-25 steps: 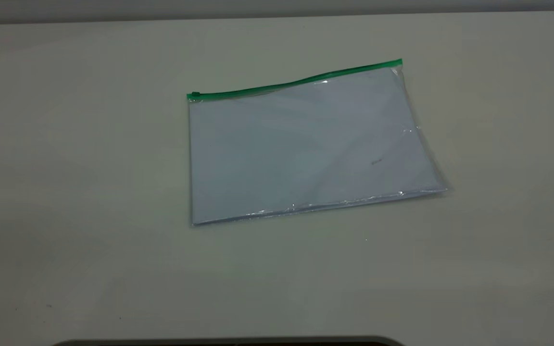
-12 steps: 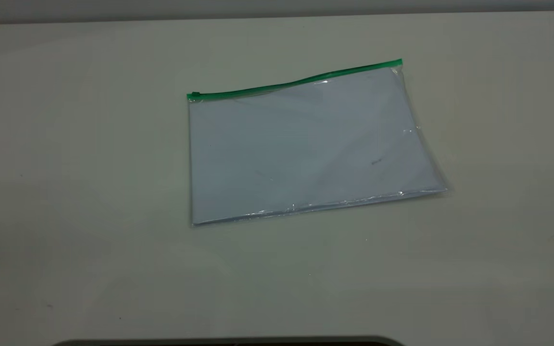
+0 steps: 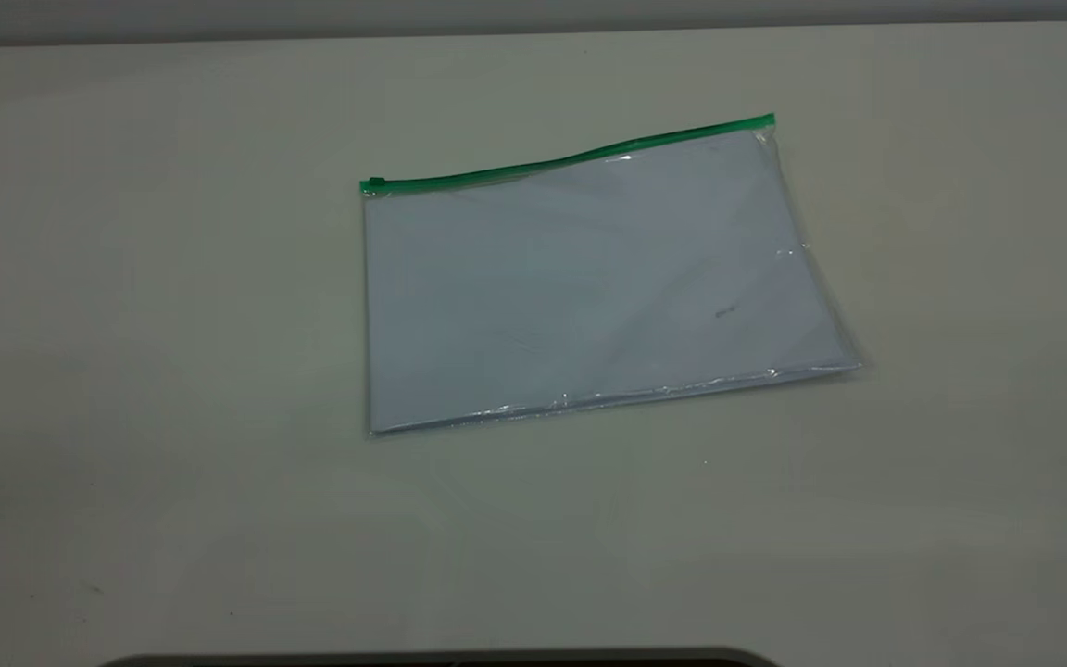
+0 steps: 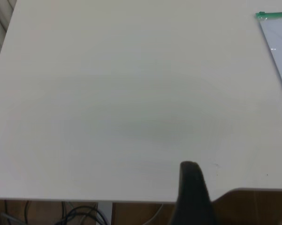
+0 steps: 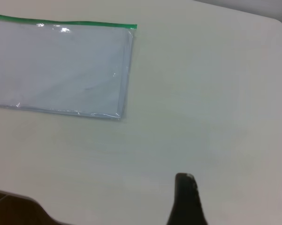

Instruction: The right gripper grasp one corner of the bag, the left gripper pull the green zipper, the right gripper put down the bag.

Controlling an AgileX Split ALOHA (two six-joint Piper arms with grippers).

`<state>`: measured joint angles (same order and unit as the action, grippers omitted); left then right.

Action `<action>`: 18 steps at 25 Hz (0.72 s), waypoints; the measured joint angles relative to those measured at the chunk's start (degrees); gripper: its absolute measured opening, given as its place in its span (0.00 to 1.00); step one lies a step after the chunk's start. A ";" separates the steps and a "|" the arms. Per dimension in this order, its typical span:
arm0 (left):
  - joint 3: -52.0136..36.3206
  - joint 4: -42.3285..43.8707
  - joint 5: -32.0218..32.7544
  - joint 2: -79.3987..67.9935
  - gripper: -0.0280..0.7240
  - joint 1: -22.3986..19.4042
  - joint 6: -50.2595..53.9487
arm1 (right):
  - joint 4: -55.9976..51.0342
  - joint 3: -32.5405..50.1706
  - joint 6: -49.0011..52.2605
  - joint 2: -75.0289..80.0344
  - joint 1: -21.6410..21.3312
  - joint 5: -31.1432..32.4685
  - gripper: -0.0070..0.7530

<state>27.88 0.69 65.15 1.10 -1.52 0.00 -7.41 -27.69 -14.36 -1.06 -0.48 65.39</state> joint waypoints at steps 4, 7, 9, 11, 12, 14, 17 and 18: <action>0.00 0.00 0.00 0.00 0.82 0.00 0.00 | 0.00 0.00 0.00 0.00 0.00 0.00 0.78; 0.00 0.00 0.00 0.00 0.82 0.00 0.00 | 0.00 0.00 0.00 0.00 0.00 0.00 0.78; 0.00 0.00 0.00 0.00 0.82 0.00 0.00 | 0.00 0.00 0.01 0.00 0.00 0.00 0.78; 0.00 0.00 0.00 0.00 0.82 0.00 0.00 | 0.07 0.00 0.27 0.00 0.00 0.00 0.78; 0.00 0.00 0.00 0.00 0.82 0.00 0.00 | 0.13 0.00 0.85 0.00 0.21 0.00 0.78; 0.00 0.00 0.00 0.00 0.82 0.00 0.00 | 0.24 0.00 2.22 0.00 0.96 -0.06 0.78; 0.00 0.00 0.00 0.00 0.82 0.00 0.00 | 1.00 0.00 3.72 0.00 1.23 -0.17 0.78; 0.00 0.00 0.00 0.00 0.82 0.00 0.00 | 1.26 0.00 4.22 0.00 1.23 -0.17 0.78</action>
<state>27.88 0.69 65.15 1.10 -1.52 0.00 -6.15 -27.69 -10.13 -1.06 0.75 65.22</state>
